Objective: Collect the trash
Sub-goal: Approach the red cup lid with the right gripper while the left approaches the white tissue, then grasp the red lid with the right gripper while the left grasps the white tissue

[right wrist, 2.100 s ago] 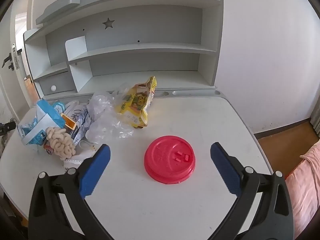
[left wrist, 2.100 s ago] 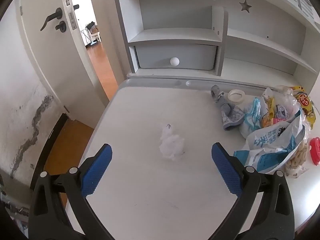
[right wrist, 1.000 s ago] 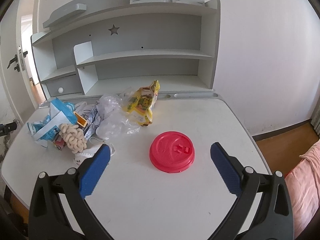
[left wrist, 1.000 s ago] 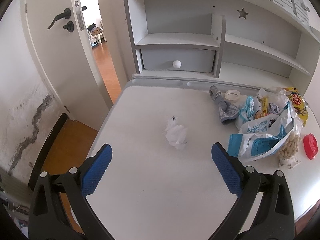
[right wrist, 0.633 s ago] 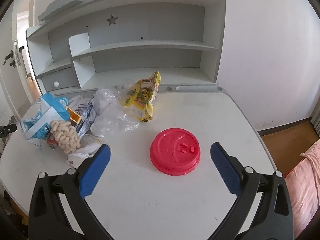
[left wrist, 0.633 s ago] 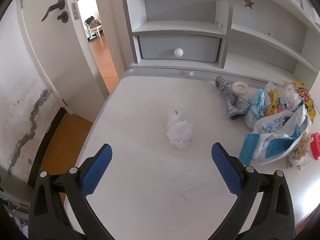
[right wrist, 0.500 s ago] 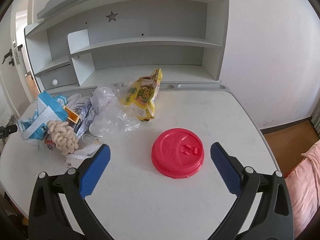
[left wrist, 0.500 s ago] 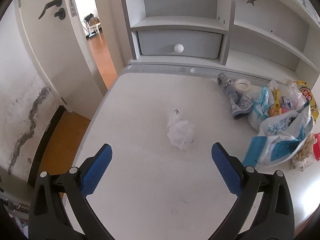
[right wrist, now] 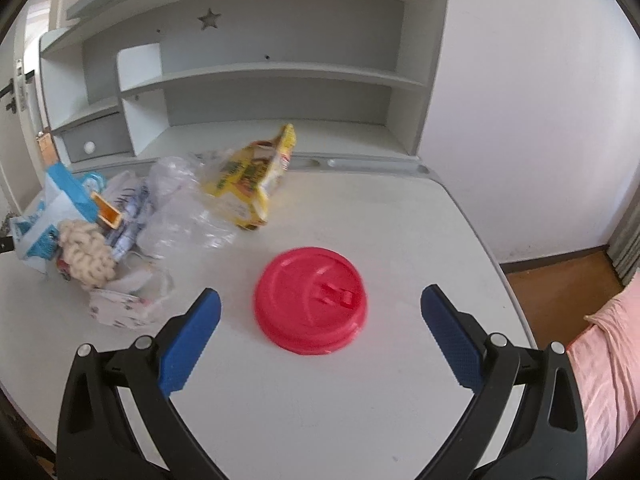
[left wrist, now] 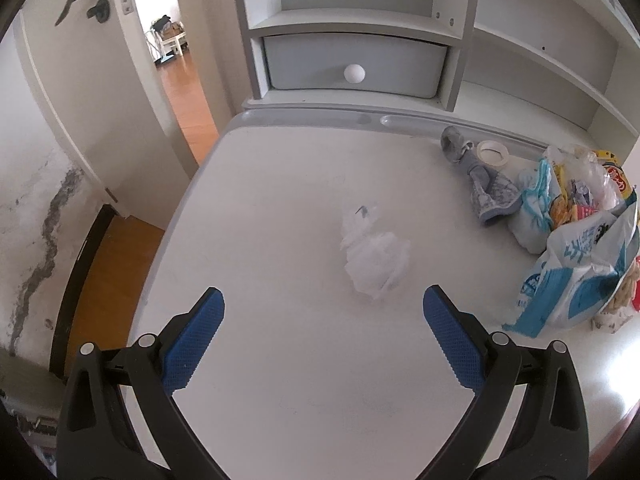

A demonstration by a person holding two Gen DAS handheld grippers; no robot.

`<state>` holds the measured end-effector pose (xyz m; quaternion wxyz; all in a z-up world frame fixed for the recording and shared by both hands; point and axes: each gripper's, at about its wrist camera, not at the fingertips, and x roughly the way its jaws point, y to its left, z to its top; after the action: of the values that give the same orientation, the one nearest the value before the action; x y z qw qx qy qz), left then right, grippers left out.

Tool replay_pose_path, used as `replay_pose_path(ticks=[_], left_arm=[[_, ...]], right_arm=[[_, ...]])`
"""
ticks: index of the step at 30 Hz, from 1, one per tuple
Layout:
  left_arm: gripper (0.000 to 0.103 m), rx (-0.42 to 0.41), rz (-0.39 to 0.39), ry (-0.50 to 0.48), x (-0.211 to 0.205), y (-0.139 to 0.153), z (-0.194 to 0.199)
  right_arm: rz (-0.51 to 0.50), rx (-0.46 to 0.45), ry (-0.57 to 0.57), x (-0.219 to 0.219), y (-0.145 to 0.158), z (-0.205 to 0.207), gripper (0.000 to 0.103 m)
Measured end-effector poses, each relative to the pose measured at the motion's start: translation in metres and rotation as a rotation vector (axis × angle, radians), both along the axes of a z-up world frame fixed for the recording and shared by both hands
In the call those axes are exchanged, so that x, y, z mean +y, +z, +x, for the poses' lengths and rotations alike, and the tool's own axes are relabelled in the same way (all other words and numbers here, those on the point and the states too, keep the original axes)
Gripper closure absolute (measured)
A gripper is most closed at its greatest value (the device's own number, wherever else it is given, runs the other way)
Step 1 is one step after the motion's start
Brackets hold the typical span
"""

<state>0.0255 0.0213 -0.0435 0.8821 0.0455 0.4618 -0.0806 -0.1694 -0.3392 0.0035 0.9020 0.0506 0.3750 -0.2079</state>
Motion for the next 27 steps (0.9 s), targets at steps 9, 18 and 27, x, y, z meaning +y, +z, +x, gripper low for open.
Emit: replay_pose_path(ticks=[9,18,27], left_arm=[[0.006,0.039,-0.015,-0.02,-0.019,-0.016,0.016],[0.007,0.034,-0.005,-0.054,-0.023,-0.028,0.025],[0.072,-0.048,-0.013,-0.099,-0.024,-0.021,0.011]], right_arm=[[0.074,0.078,0.044,-0.014,-0.023,0.022,0.006],[0.153,0.154,0.016,-0.031,-0.047,0.044,0.005],[0.138,0.132,0.08,-0.024,-0.048,0.045,0.025]])
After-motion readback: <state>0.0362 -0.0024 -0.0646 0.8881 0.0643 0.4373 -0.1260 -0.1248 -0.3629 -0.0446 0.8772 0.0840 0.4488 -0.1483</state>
